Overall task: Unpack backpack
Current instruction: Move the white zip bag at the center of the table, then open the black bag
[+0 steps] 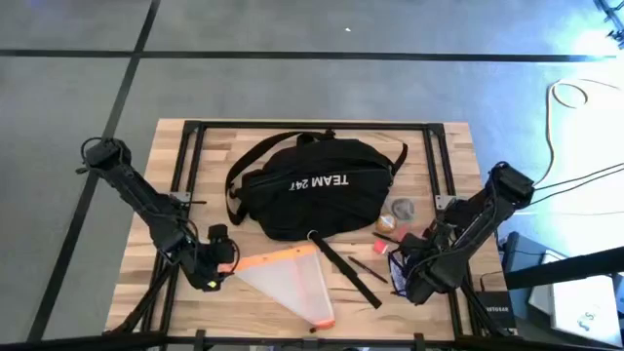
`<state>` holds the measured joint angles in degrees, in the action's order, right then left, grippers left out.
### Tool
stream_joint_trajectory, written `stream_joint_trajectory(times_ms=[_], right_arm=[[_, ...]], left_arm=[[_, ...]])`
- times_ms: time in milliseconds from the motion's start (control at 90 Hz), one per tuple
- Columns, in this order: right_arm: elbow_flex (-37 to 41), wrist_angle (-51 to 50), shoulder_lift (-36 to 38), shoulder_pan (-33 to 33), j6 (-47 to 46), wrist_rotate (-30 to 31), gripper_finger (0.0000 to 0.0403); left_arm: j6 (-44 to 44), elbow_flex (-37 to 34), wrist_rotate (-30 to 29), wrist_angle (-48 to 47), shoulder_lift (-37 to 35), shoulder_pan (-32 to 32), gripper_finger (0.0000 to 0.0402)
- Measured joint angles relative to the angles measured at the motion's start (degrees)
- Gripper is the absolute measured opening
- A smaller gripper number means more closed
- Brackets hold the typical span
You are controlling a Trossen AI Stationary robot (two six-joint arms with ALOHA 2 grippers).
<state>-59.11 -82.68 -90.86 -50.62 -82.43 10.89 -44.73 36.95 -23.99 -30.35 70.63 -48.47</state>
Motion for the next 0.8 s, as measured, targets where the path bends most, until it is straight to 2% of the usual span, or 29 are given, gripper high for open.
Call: stream_joint_trajectory(times_ms=[67,144,322,378,433,578,644,800], right_arm=[[-1.68,0.12,-0.04,0.01,0.24,0.66,0.0289],[-4.64,-0.59,-0.04,0.23,0.47,5.98,0.0309],[-13.09,-1.95,-0.04,1.99,3.97,25.21,0.0312],[-14.76,1.47,0.03,3.14,7.94,30.95,0.0307],[-15.35,9.01,0.03,4.96,16.71,34.4,0.0302],[-13.5,31.84,-0.93,11.77,42.85,33.93,0.0289],[-12.85,36.75,-2.01,15.26,46.68,33.6,0.0282],[-10.83,38.97,-4.67,22.37,53.4,31.97,0.0264]], left_arm=[[1.78,0.0,1.5,0.0,0.0,-0.72,0.0299],[6.33,0.0,0.98,1.7,0.02,-2.04,0.0299],[18.22,0.0,-13.38,9.11,0.02,-2.0,0.0299],[21.48,0.0,-16.76,11.57,0.02,-1.34,0.0299],[24.33,0.0,-18.13,14.03,0.02,-0.43,0.0299],[26.73,0.0,-17.63,16.46,0.02,1.47,0.0299],[26.75,0.0,-15.16,15.87,0.02,1.76,0.0299],[25.22,0.0,-11.3,15.44,0.94,1.24,0.0299]])
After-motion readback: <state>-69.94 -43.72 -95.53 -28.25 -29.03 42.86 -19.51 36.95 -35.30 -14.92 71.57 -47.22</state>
